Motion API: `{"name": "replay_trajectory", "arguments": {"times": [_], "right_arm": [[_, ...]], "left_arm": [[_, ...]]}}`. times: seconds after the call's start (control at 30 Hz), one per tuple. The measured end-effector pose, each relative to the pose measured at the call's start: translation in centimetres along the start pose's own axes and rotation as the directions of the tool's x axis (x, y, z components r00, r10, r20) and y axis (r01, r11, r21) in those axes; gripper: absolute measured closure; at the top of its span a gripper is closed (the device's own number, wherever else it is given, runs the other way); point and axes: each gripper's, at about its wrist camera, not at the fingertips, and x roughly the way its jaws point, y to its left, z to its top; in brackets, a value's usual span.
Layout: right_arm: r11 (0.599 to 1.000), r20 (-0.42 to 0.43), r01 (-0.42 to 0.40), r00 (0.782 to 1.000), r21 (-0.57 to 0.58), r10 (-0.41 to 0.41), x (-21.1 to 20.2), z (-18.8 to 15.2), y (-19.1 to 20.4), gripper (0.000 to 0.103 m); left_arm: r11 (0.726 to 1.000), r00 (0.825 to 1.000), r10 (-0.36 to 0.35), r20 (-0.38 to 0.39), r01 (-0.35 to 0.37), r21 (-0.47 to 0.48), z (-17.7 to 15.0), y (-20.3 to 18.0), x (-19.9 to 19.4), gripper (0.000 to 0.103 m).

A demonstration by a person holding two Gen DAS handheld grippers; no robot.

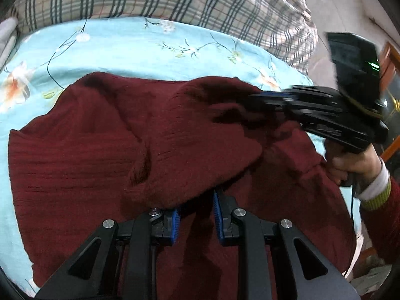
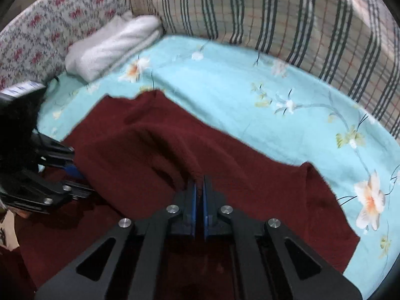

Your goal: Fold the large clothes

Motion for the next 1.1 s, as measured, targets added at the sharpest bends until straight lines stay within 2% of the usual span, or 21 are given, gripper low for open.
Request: {"name": "replay_trajectory", "arguments": {"times": [0.1,0.2,0.3,0.37,0.43,0.57,0.67,0.7,0.73,0.77,0.8,0.9,0.93,0.97,1.0,1.03,1.1], "right_arm": [[0.999,0.093,-0.029,0.995,0.035,0.026,-3.6,0.0,0.2,0.099],[0.991,0.186,-0.116,0.977,0.06,0.103,-7.8,-0.9,0.5,0.099],[0.986,0.208,-0.151,0.969,0.074,0.133,-10.0,-2.7,1.6,0.099],[0.983,0.185,-0.161,0.972,0.086,0.143,-9.9,-4.0,2.4,0.099],[0.978,0.153,-0.176,0.976,0.109,0.158,-9.0,-5.5,3.2,0.099],[0.967,0.071,-0.212,0.977,0.142,0.203,-6.1,-8.1,4.8,0.099],[0.961,0.02,-0.226,0.974,0.16,0.226,-4.7,-9.0,5.7,0.096],[0.956,0.011,-0.232,0.972,0.177,0.234,-4.5,-9.3,5.6,0.09],[0.952,0.008,-0.239,0.97,0.193,0.242,-4.5,-9.5,5.4,0.077],[0.948,0.015,-0.237,0.971,0.213,0.24,-4.8,-9.7,5.1,0.068],[0.945,0.033,-0.232,0.973,0.229,0.23,-5.3,-9.7,4.7,0.056],[0.914,0.117,-0.254,0.966,0.315,0.229,-7.4,-10.0,2.9,0.053],[0.899,0.149,-0.261,0.964,0.351,0.221,-8.1,-10.2,2.0,0.053],[0.88,0.187,-0.257,0.963,0.4,0.196,-8.8,-10.5,0.8,0.053],[0.864,0.206,-0.232,0.967,0.447,0.153,-9.2,-10.8,-0.3,0.053],[0.849,0.203,-0.191,0.974,0.492,0.102,-9.5,-11.1,-1.3,0.053],[0.815,0.143,-0.09,0.99,0.573,0.008,-9.0,-11.5,-3.0,0.053]], "left_arm": [[1.0,1.0,0.012,0.016,-0.012,-0.011,0.7,0.2,0.0,0.08],[0.993,0.991,0.119,0.055,-0.119,-0.007,2.8,0.6,0.3,0.08],[0.979,0.975,0.2,0.098,-0.196,-0.052,4.3,1.8,0.1,0.08],[0.971,0.969,0.222,0.111,-0.209,-0.12,4.3,3.0,-0.3,0.08],[0.965,0.97,0.214,0.114,-0.192,-0.178,3.4,3.8,-0.6,0.079],[0.95,0.974,0.211,0.082,-0.184,-0.254,-0.5,5.0,-1.5,0.076],[0.944,0.983,0.161,0.084,-0.129,-0.305,-3.2,5.6,-3.0,0.075],[0.941,0.986,0.138,0.09,-0.102,-0.322,-4.0,5.7,-3.8,0.07],[0.939,0.989,0.11,0.096,-0.071,-0.336,-4.4,5.8,-4.4,0.067],[0.937,0.991,0.077,0.105,-0.036,-0.349,-4.5,5.8,-5.0,0.06],[0.936,0.992,0.062,0.109,-0.02,-0.352,-4.3,5.6,-5.1,0.053],[0.928,0.991,-0.002,0.132,0.051,-0.369,-3.7,5.7,-6.3,0.039],[0.923,0.99,-0.029,0.139,0.08,-0.375,-3.0,5.5,-6.3,0.035],[0.92,0.989,-0.044,0.139,0.094,-0.38,-2.5,5.5,-6.1,0.029],[0.92,0.99,-0.045,0.133,0.093,-0.381,-1.9,5.3,-5.7,0.026],[0.922,0.993,-0.038,0.116,0.079,-0.38,-1.5,5.1,-5.2,0.026],[0.924,0.996,-0.031,0.079,0.059,-0.377,-1.0,5.1,-4.1,0.026]]}}
